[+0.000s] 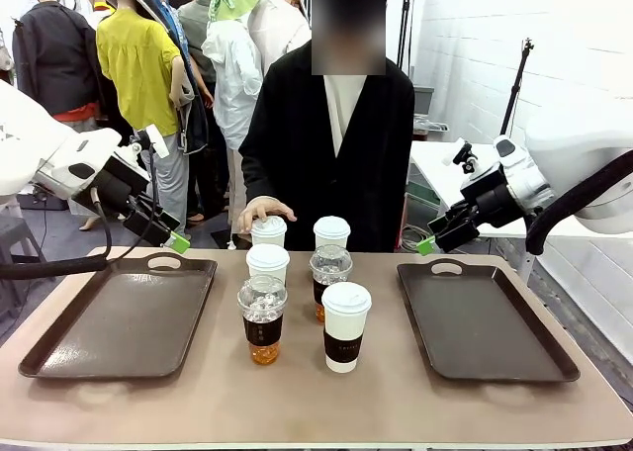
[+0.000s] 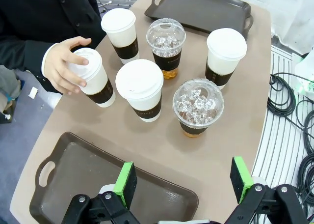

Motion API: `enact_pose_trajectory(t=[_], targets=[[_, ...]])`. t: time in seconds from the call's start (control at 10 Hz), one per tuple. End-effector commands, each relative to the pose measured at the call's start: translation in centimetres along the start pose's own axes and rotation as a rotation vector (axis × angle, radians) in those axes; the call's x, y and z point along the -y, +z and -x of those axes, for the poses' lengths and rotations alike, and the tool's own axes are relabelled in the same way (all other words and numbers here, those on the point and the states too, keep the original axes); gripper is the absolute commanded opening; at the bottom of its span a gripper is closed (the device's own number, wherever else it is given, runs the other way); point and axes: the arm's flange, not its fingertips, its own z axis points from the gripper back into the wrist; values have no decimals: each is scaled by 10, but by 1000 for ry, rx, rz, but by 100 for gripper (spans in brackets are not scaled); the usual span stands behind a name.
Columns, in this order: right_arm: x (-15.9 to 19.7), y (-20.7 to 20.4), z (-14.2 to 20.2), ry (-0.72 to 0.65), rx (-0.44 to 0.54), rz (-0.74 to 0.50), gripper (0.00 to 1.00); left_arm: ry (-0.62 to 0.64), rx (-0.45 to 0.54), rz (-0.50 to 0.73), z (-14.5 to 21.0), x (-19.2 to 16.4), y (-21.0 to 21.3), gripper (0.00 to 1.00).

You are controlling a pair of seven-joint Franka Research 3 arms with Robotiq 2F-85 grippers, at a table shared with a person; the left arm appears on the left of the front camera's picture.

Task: Distribute the coffee onto the tray.
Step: Pick up one iced Americano and place it on the right Handle tray.

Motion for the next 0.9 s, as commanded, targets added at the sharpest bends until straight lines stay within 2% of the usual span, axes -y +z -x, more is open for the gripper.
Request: enact_pose_trajectory(t=[0.0,0.4,0.5,0.8], targets=[[2,-3,-1,-2,29,-17,100,-10,25,17,1,-1,-1,100],[2,-3,-1,-2,29,-17,100,-10,25,17,1,-1,-1,100],[0,0,0,0,0,0,100,-10,25,17,1,-1,-1,100],[42,-5,-26,75,-170,25,100,-10,25,17,1,-1,-1,100]])
